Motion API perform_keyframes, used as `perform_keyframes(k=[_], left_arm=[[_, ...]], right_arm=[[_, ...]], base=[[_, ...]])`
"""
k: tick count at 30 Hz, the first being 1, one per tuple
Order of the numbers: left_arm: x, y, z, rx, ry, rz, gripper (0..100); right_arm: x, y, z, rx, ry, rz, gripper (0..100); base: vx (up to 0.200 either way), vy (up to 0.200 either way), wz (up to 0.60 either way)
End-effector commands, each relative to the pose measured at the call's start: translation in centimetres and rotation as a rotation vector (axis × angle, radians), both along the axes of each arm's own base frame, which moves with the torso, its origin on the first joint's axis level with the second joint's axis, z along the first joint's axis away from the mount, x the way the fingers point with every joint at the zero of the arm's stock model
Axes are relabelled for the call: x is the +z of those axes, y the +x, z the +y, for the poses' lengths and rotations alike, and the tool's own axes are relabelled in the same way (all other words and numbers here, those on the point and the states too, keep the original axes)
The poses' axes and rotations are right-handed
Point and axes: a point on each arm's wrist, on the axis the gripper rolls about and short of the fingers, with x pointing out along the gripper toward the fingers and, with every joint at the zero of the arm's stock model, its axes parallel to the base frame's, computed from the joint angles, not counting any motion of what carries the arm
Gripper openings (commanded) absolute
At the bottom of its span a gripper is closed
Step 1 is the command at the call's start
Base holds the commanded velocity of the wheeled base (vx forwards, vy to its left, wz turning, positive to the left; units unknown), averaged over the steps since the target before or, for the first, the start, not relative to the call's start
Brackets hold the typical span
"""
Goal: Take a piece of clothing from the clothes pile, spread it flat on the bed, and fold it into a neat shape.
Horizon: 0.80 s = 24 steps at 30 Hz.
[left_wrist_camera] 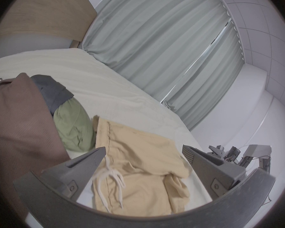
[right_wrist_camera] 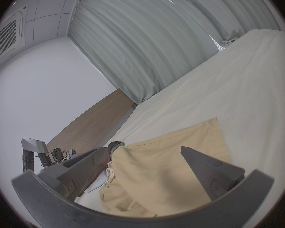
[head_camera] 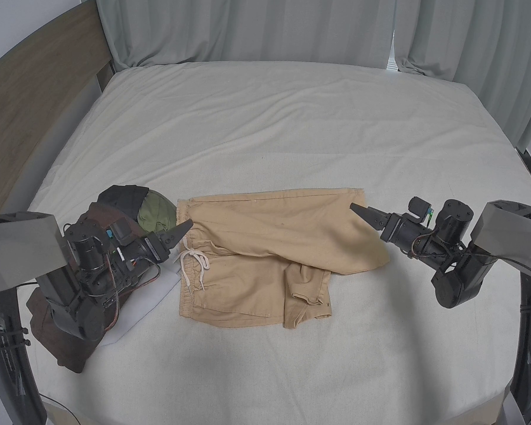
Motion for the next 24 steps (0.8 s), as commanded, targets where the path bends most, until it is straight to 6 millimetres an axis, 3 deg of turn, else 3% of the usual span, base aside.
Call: perform_keyframes(k=[1,8,24], left_arm=[[1.3,-2.9,0.4,-0.033,0.003,0.019,100],[0.7,-3.9,0.9,-0.024,0.068,0.033,100],[-0.1,-4.3,1.2,-0.026,0.132,0.038,100]], right_arm=[[1.3,-2.6,2.6,0.041,-0.005,0.009,100],[0.3,-4.0,4.4,0.060,-0.018,0.059,100],[-3.3,-7.5,4.7,0.071,-0.087,0.281,100]], base=[[0.000,0.000,0.00],[0.000,0.000,0.00],[0.000,0.000,0.00]])
